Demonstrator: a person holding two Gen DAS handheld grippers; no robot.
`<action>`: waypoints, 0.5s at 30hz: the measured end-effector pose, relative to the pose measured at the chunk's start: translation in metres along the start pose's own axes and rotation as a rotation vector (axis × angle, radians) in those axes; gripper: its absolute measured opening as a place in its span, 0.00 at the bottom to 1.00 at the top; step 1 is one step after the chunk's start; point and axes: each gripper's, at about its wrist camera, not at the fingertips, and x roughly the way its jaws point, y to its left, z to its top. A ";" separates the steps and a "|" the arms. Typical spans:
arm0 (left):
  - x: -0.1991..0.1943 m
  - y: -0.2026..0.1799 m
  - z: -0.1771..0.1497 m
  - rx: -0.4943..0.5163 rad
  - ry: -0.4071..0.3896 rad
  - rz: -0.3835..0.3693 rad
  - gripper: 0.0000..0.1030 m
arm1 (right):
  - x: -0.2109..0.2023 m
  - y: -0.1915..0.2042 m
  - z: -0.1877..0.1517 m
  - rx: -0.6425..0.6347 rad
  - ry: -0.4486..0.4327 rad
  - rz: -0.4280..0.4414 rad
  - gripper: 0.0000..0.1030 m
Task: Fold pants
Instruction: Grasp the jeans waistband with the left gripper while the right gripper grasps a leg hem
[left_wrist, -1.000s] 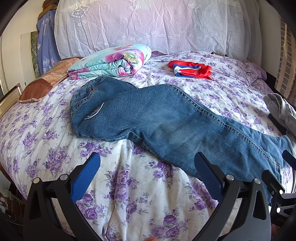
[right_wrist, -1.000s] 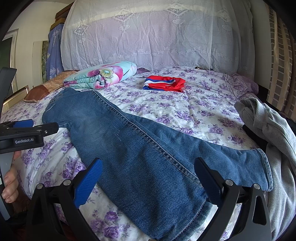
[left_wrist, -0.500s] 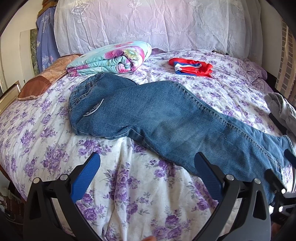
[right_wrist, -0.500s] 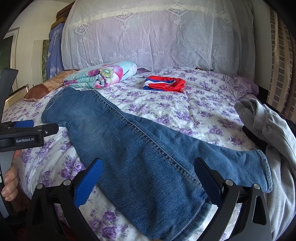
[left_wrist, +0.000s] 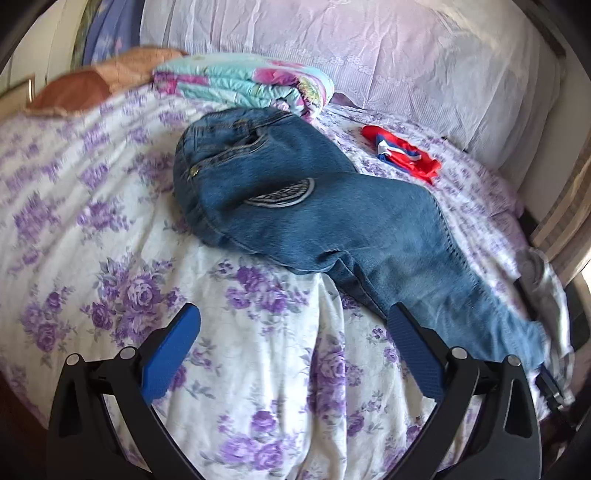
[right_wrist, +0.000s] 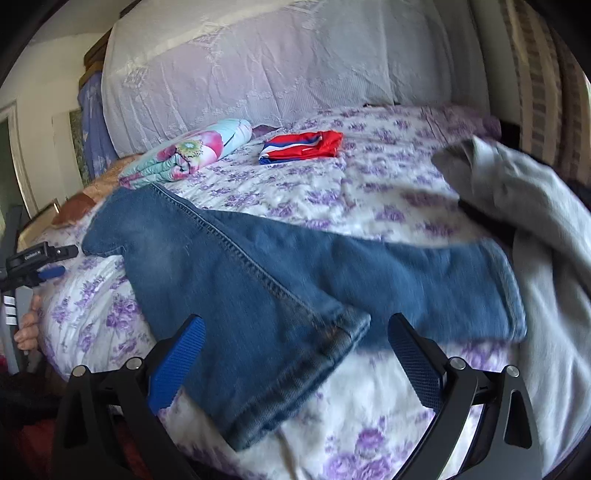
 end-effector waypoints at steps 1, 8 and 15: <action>0.002 0.007 0.000 -0.025 0.010 -0.017 0.96 | 0.002 -0.003 -0.002 0.018 0.026 0.037 0.97; 0.016 0.017 0.005 -0.033 0.017 0.010 0.96 | 0.021 -0.004 -0.033 0.060 0.165 0.152 0.97; 0.021 0.022 0.025 -0.053 0.010 -0.056 0.96 | 0.030 0.030 -0.025 -0.070 0.140 0.201 0.66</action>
